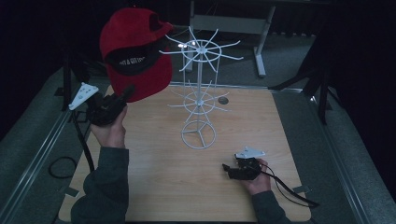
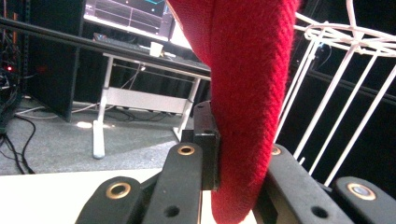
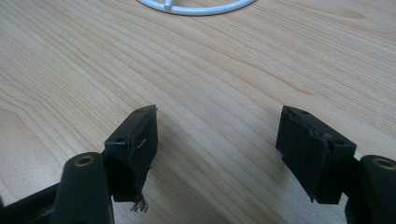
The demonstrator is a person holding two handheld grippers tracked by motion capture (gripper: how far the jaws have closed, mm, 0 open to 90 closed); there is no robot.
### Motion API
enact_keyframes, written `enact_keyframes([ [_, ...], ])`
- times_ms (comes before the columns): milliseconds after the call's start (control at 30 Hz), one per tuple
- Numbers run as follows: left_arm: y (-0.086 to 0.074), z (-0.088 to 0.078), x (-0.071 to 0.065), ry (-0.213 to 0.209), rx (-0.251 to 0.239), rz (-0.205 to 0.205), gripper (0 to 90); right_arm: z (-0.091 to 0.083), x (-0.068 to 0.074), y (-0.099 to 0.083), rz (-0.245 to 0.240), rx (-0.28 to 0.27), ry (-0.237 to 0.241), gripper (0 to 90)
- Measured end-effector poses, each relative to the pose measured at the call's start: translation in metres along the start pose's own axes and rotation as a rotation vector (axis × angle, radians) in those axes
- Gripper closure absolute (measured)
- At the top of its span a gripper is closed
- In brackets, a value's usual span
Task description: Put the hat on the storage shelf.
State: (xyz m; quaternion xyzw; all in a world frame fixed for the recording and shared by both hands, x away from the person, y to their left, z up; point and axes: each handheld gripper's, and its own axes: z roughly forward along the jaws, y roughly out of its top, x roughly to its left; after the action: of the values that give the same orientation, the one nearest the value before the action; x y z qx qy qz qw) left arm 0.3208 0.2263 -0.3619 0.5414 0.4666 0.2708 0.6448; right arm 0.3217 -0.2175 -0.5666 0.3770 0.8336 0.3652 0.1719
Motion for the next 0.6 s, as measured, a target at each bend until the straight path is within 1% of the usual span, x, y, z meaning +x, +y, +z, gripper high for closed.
enact_keyframes([
  [167, -0.003, -0.002, 0.001, -0.013, 0.000, -0.003, 85.9, 0.000, 0.000, 0.000, 0.000, 0.000, 0.000, 29.0],
  [267, -0.004, -0.003, 0.000, -0.020, 0.003, 0.003, 85.9, 0.000, 0.000, 0.000, 0.000, 0.000, 0.000, 29.0],
  [433, -0.007, -0.004, 0.000, -0.037, -0.001, -0.005, 85.9, 0.000, 0.000, 0.000, 0.000, 0.000, 0.000, 29.0],
  [600, -0.011, -0.004, 0.000, -0.043, 0.006, 0.003, 85.9, 0.000, 0.000, 0.000, 0.000, 0.000, 0.000, 29.0],
])
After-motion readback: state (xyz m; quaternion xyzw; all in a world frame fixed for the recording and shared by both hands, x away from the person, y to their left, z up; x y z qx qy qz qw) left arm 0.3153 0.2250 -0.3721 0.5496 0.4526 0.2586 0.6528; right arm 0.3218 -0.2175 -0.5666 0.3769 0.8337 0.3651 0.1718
